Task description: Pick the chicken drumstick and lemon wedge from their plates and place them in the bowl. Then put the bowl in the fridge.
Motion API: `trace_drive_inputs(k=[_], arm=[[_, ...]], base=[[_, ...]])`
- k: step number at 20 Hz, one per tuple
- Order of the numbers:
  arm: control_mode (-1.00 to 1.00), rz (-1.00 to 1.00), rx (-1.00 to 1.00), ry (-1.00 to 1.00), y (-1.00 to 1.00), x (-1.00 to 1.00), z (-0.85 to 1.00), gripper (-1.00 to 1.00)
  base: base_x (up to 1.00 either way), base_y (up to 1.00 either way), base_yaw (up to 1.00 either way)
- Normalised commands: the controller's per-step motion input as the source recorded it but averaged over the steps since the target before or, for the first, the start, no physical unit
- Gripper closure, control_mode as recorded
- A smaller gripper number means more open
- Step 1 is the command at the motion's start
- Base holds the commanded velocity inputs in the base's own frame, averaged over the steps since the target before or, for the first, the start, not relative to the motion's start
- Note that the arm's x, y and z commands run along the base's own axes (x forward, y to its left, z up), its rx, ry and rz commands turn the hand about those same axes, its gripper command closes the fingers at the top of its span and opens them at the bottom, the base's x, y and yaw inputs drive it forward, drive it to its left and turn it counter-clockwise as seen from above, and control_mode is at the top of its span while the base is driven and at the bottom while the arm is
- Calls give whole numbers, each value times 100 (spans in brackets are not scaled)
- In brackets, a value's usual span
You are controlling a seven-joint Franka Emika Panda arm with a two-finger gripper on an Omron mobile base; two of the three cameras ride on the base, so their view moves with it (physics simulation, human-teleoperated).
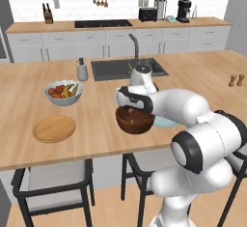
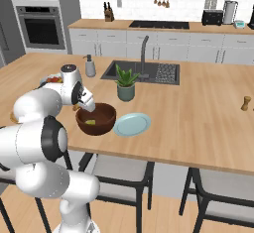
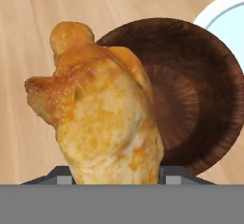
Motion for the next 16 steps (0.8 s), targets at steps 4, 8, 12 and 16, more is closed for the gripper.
trace_drive_inputs(k=[4,8,12,16], arm=[[-100,-8,-5,7,-48,70,-35,100],[-100,-2,-2,6,-14,41,-56,100],[-100,0,-1,8,0,11,-57,100],[-100,0,0,6,0,9,-39,100]], base=[[0,0,0],[0,0,0],[0,0,0],[0,0,0]])
